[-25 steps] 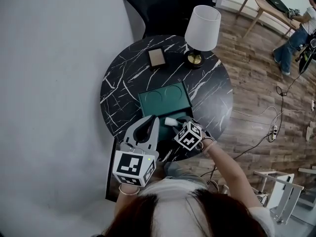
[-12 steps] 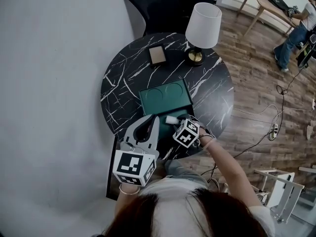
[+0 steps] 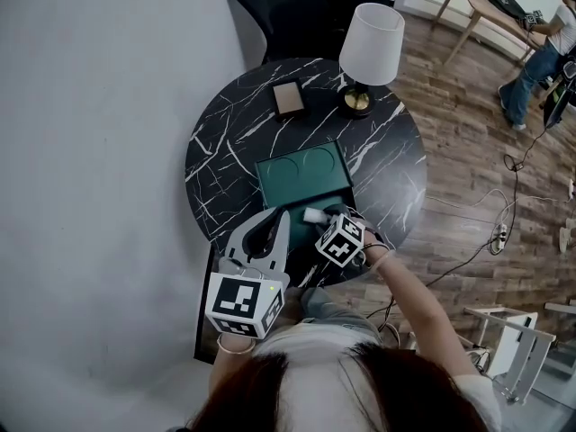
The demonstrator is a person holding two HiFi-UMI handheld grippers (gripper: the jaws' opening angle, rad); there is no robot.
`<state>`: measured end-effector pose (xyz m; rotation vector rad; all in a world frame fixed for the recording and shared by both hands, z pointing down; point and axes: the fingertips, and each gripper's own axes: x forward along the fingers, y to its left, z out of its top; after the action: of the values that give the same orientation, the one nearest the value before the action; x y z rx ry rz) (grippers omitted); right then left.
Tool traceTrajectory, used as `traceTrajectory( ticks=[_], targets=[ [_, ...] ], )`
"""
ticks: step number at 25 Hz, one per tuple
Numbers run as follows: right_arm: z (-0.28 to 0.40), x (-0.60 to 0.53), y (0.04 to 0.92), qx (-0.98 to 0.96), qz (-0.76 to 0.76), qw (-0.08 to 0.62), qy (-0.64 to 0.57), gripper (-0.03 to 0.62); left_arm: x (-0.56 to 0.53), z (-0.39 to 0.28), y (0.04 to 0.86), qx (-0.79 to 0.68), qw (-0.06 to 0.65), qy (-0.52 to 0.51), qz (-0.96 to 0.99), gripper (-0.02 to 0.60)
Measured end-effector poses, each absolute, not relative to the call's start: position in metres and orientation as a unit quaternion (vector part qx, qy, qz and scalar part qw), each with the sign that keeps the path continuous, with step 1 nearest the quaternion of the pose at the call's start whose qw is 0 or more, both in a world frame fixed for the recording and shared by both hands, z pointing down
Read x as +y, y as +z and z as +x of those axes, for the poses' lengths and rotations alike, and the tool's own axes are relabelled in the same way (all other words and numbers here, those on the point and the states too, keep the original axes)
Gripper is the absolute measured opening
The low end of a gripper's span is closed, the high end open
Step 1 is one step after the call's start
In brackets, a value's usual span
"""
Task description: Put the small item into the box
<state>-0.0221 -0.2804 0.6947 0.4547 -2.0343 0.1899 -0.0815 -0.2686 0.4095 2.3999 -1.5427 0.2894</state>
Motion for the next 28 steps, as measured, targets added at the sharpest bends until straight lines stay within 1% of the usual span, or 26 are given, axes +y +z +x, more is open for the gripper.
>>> traceTrajectory(
  ticks=[7,12,28],
  targets=[
    [-0.024,-0.276,0.687,-0.844,0.201,0.491,0.077,0.16,-0.259,-0.086,0.406,-0.534,0.133,0.097,0.829,0.015],
    [-0.024,-0.275,0.673,-0.851,0.23,0.465,0.088,0.159,-0.248,-0.089,0.404,-0.536,0.13,0.098,0.829,0.015],
    [-0.019,-0.256,0.622,-0.861,0.308,0.393,0.096,0.103,-0.212,-0.091,0.39,-0.53,0.11,0.088,0.836,0.015]
  ],
)
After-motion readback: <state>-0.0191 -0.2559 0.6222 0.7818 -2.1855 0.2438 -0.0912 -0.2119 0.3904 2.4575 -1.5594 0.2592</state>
